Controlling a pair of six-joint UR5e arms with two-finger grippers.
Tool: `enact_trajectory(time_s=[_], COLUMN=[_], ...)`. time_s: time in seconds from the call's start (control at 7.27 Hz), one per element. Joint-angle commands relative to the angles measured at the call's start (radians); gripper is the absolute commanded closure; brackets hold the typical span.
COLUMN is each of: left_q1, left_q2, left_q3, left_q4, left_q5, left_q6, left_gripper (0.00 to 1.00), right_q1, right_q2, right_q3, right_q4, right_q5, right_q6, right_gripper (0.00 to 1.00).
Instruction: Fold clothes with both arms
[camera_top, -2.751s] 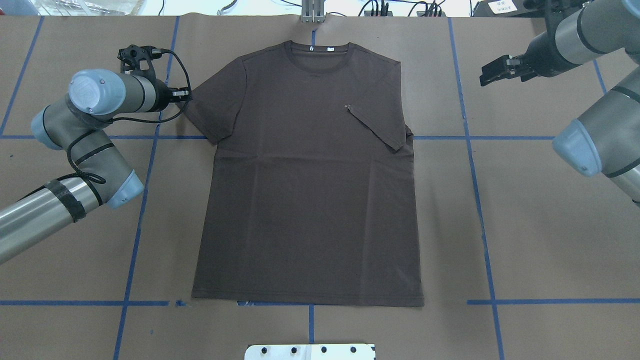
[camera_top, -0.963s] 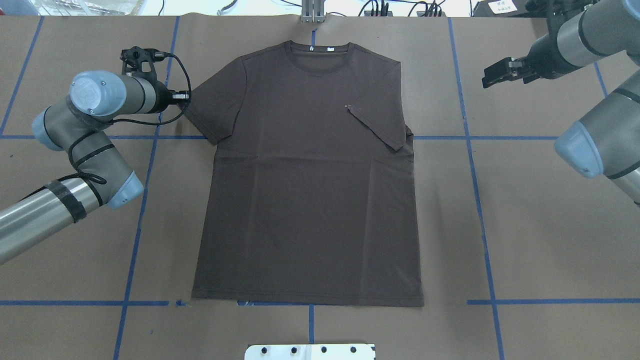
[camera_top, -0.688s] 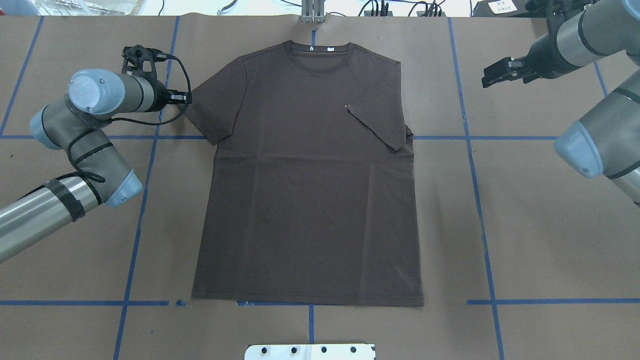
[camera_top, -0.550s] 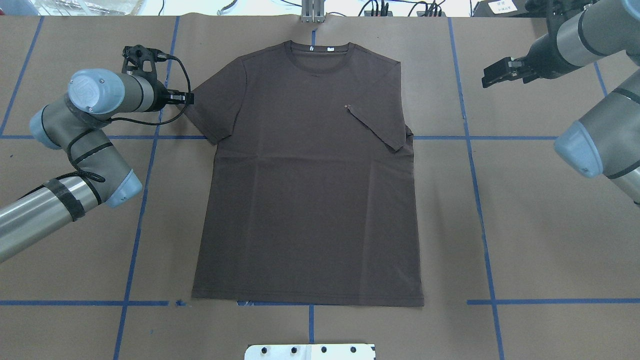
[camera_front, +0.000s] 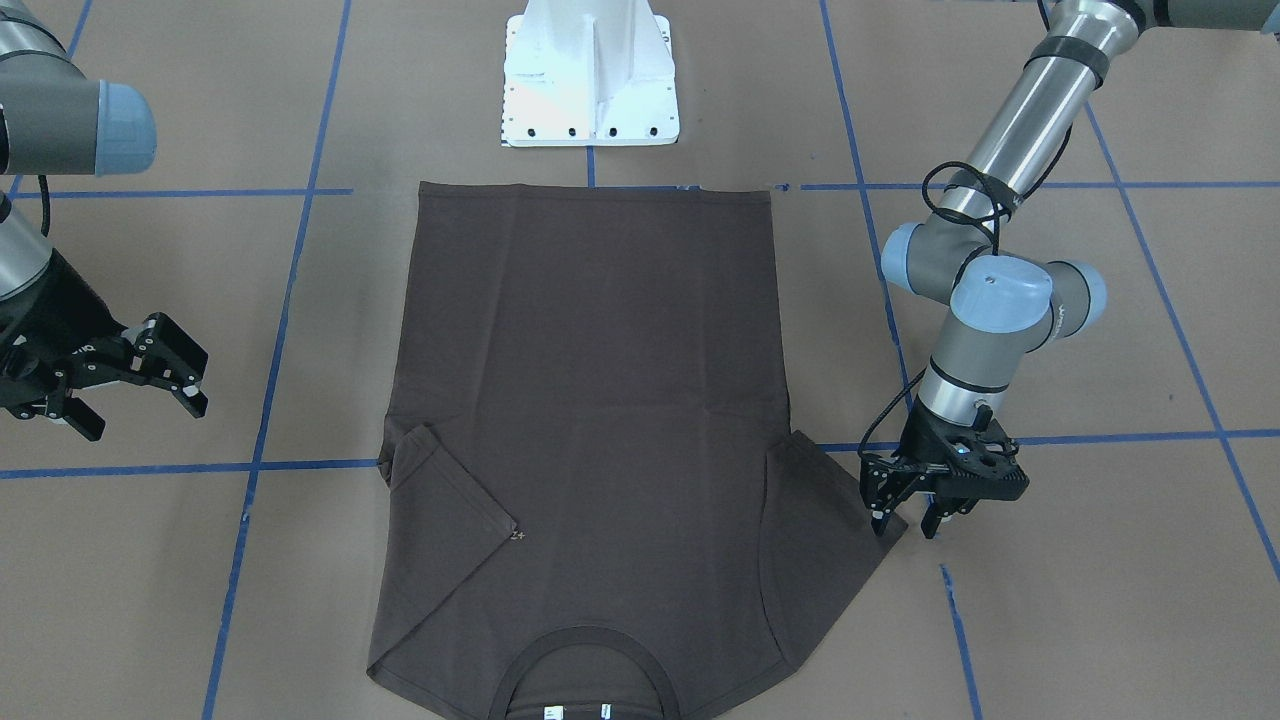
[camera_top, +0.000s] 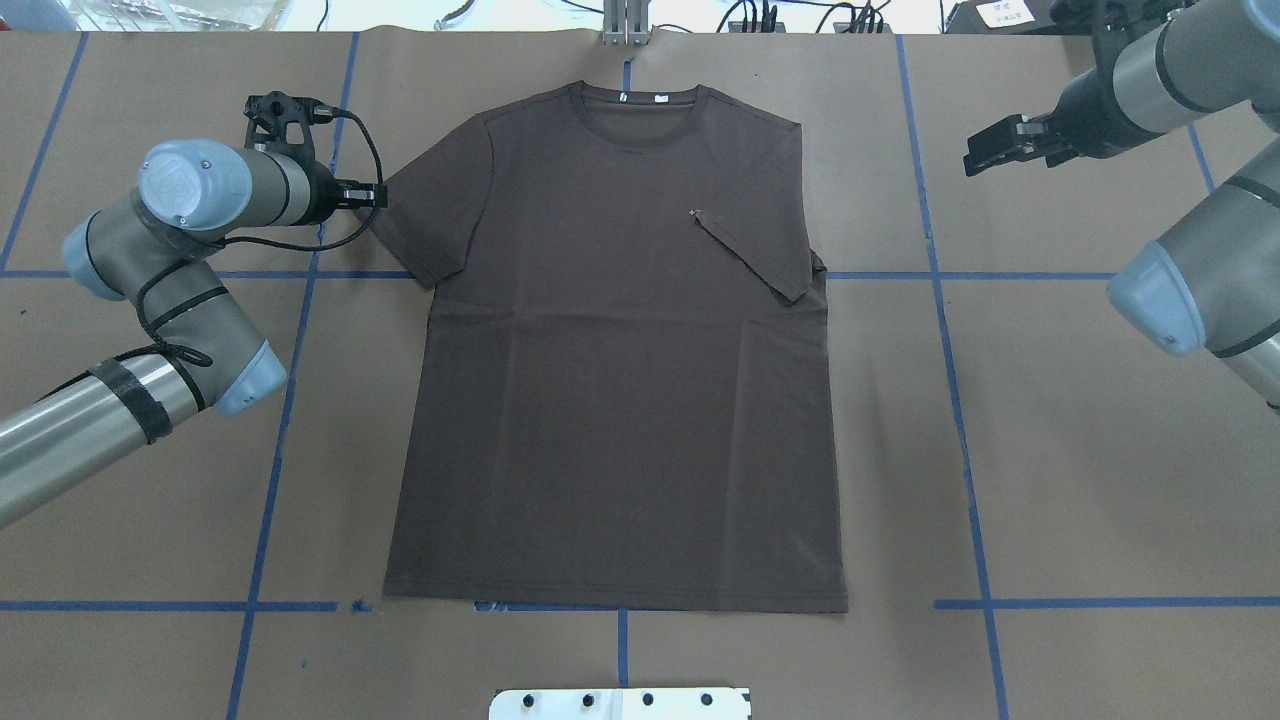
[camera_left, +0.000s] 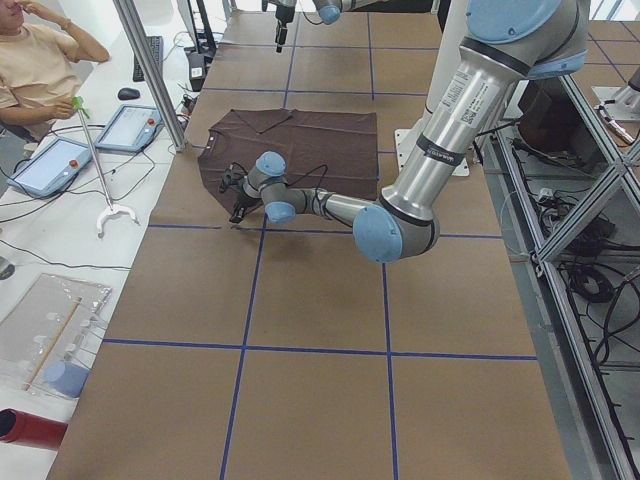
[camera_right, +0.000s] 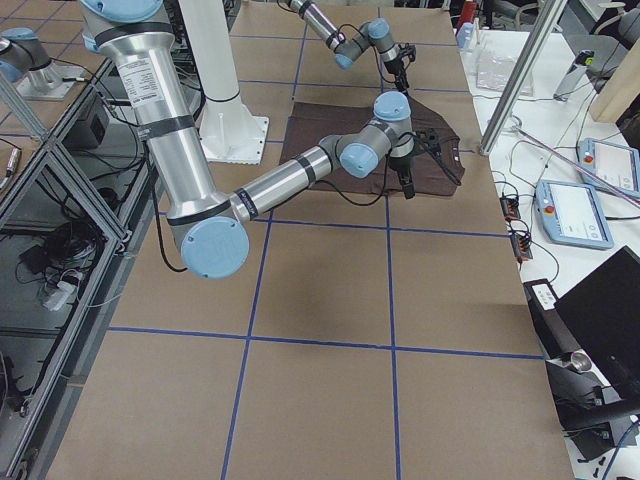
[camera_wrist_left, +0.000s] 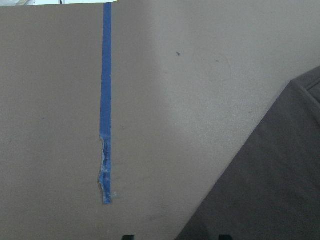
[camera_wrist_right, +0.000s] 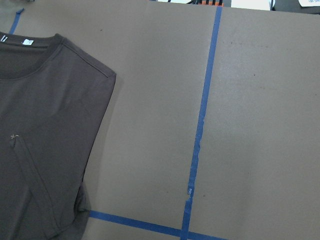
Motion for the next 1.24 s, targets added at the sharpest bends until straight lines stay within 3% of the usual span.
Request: enact_trajectory(time_s=[0.0,1.1], left_q1=[0.001,0.003], left_q2=[0.003,0.001], left_q3=[0.002,0.003], left_q4=[-0.001,-0.003], left_q5=[0.001,0.001], left_q6=[-0.010,-0.016], left_gripper=[0.41,0.45], right_q1=[0.000,0.002], right_q2=[-0.002,-0.005], right_q3=[0.001,0.000], right_q4=[0.000,0.000], right_q5=[0.000,0.000], right_q6=[0.001,-0.001], right_gripper=[0.00,0.00])
